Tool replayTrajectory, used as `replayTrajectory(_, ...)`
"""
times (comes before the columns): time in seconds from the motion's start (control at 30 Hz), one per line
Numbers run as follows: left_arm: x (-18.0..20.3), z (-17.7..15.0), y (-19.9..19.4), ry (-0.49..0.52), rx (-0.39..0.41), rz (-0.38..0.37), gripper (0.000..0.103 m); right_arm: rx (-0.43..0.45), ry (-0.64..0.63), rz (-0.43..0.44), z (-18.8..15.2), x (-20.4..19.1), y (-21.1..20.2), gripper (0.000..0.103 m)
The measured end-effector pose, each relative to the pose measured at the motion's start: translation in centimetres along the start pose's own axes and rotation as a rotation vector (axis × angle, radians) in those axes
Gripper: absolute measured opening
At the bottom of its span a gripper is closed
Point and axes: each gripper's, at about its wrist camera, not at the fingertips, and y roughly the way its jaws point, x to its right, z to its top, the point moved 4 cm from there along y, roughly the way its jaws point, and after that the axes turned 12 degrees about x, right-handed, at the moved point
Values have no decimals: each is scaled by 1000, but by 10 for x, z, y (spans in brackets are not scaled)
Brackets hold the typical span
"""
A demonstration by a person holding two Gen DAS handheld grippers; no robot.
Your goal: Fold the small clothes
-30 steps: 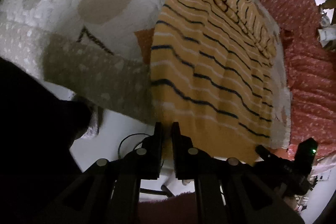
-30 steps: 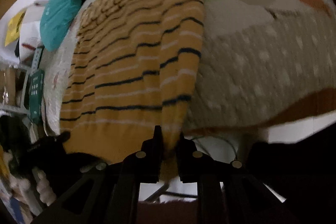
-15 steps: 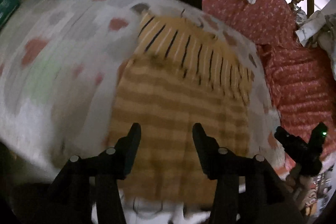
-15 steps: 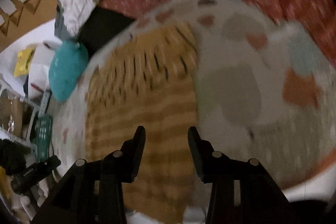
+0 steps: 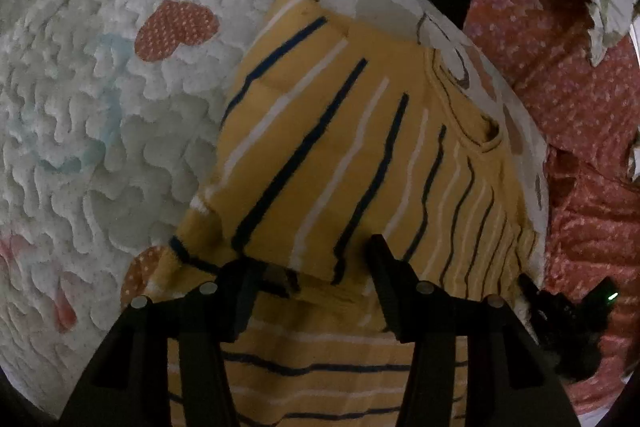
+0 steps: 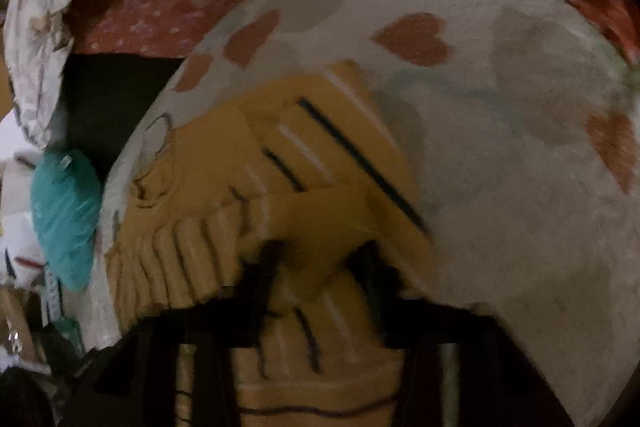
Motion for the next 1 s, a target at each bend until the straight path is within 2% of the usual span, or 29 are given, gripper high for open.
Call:
replayTrajectory(0.1,5,-5,-2,60,12,31,51,135,-143,46,14,-30,-30,9)
replayTrajectory(0.17,6,-6,-2,77,16,42,52,184,-188,45,16,-36,-42,9)
replayTrajectory(0.2,7,-7,-2,92,20,50,53,183,-188,28,16,-32,-41,9)
replayTrajectory(0.3,11,-9,-1,129,25,71,53,79,-133,-88,7,1,-13,11)
replayTrajectory(0.37,12,-9,-1,141,22,79,53,17,-68,-136,0,20,-1,18)
replayTrajectory(0.43,11,-8,-2,137,11,75,53,35,1,-139,4,32,-7,26)
replayTrajectory(0.53,8,-6,-10,108,-10,37,53,156,-20,-184,22,32,-35,30)
replayTrajectory(0.63,11,0,-23,116,33,-24,53,235,-53,-125,29,19,-48,30)
replayTrajectory(0.77,19,9,-22,128,64,-48,53,135,-81,65,16,-13,-26,30)
replayTrajectory(0.83,22,11,-13,115,48,-50,53,67,-81,140,5,-27,-11,30)
replayTrajectory(0.9,22,11,0,114,17,-14,53,-15,-77,214,-5,-39,6,30)
replayTrajectory(0.97,17,9,9,112,-10,47,53,-64,-75,206,-13,-42,22,30)
replayTrajectory(1.0,14,10,11,99,-17,55,53,-58,-90,123,-12,-35,27,30)
